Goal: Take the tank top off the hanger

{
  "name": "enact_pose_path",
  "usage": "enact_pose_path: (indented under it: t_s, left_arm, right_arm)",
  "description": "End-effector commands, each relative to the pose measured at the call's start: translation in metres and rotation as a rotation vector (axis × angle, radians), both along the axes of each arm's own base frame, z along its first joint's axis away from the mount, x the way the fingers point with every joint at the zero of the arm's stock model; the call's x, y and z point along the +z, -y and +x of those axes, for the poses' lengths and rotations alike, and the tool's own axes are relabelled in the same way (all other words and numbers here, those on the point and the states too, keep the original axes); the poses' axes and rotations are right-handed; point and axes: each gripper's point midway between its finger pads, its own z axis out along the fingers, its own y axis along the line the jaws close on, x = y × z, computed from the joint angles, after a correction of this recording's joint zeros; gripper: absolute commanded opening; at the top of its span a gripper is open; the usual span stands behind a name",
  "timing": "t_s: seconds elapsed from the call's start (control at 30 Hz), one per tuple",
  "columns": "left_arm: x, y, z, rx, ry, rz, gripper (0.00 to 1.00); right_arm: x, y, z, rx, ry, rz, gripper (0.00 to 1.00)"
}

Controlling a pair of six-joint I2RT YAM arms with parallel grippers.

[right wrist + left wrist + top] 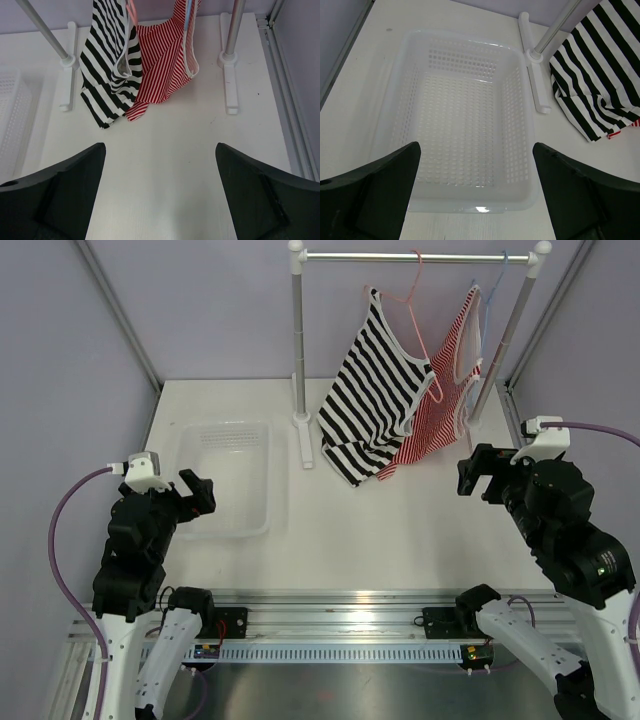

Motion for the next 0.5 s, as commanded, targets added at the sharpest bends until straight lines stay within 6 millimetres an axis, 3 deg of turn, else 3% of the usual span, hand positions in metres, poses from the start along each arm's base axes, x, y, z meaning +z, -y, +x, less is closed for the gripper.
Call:
enact_pose_path:
  t_s: [0.0, 0.13, 0.23, 0.3, 0.47]
  left_arm:
    - [0.022, -0.001, 0.002, 0.013, 0.072, -0.020, 0.99]
    - [0.023, 0.010, 0.003, -0.030, 0.072, -0.066, 0.99]
    - [0.025, 0.024, 0.008, -0.090, 0.078, -0.115, 0.99]
    - [0.023, 0.038, 0.012, -0.156, 0.058, -0.144, 0.99]
    - [0.008, 0.048, 0.016, -0.215, 0.013, -0.137, 0.99]
  right_arm:
    - [0.019, -0.001, 0.002, 0.005, 0.050, 0.018, 1.00]
    - [0.029, -0.008, 0.009, 0.022, 0.077, 0.034, 0.99]
    - [0.042, -0.018, 0.024, 0.038, 0.089, 0.039, 0.99]
    - [0.059, -0.028, 0.043, 0.058, 0.115, 0.024, 0.99]
    - [0.100, -0.053, 0.096, 0.100, 0.149, -0.043, 0.97]
